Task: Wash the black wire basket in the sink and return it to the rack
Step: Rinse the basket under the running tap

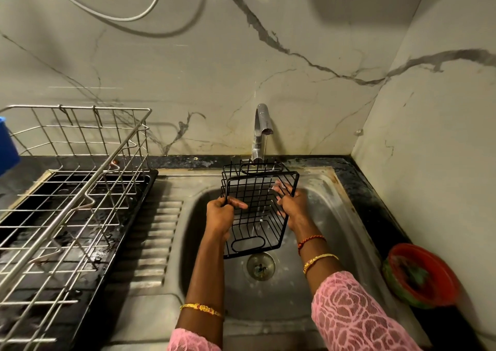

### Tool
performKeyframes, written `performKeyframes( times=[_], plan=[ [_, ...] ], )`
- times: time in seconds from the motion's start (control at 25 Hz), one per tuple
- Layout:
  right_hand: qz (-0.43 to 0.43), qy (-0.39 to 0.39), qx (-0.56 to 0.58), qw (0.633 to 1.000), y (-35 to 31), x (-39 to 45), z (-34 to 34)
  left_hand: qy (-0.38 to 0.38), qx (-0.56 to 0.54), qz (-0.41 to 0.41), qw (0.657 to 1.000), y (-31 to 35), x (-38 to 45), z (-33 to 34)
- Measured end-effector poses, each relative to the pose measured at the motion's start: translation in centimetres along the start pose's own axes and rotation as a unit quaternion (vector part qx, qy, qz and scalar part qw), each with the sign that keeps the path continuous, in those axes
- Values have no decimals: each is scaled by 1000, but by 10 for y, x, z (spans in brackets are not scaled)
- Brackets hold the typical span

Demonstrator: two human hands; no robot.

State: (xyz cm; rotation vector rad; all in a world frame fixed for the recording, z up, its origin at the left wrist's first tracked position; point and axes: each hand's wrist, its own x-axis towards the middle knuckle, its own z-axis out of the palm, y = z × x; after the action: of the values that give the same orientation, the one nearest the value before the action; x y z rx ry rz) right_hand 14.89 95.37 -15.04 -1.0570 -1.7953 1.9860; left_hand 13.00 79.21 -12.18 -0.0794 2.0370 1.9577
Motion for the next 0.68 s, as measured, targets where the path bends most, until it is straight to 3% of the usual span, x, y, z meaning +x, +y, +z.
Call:
performKeyframes(
  times=[0.68],
  plan=[
    [10, -33, 20, 999, -8, -16, 6, 24, 19, 4, 1000, -3, -7, -12]
  ],
)
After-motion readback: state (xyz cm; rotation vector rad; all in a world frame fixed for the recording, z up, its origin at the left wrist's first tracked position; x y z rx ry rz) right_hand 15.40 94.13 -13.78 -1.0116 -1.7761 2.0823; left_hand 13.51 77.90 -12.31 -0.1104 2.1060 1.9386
